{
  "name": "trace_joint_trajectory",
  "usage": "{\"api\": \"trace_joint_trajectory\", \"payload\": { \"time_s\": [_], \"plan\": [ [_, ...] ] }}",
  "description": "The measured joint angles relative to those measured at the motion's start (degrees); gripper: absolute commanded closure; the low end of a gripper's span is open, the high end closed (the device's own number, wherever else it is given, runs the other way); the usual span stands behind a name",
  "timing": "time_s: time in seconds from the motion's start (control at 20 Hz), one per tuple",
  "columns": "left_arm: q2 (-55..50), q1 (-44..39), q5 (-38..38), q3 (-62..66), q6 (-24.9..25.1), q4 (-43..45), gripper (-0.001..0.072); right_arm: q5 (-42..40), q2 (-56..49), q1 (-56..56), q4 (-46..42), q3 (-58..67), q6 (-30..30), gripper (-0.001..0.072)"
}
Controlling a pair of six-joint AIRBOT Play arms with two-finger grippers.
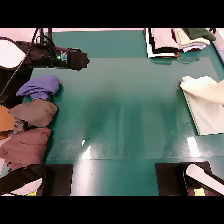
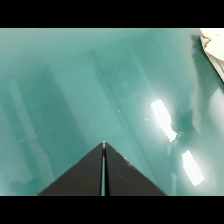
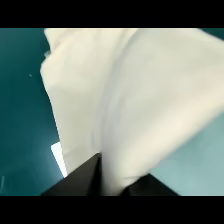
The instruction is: Fold the shirts.
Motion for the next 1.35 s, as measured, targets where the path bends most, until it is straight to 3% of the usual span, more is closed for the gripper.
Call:
{"api": "trace_joint_trajectory", "payload": {
  "time_s": [0.1,0.4,0.7,0.9,1.0,1.35],
  "plan": [
    [0.00,0.00,-0.33,0.00,0.59,0.02,0.0682,0.68,2.05,-0.33,-3.85,-3.37,1.64,0.0106],
    [0.00,0.00,-0.76,0.00,1.20,0.02,0.0682,2.08,7.67,-3.65,-7.43,-6.62,3.93,0.0110],
    [0.00,0.00,-0.28,0.00,1.33,-0.02,0.0682,0.02,10.84,4.68,4.09,-7.06,4.22,0.0123],
    [0.00,0.00,-0.96,0.00,1.33,-0.04,0.0682,-2.93,11.26,18.84,7.78,-7.10,1.49,0.0455],
    [0.00,-0.02,-0.20,0.00,1.33,-0.04,0.0682,-4.66,11.34,25.99,8.52,-7.10,0.07,0.0691],
    [0.00,0.00,2.40,0.00,1.33,-0.07,0.0682,-7.91,11.39,41.16,9.38,-7.10,-3.43,0.0692]
  ]
}}
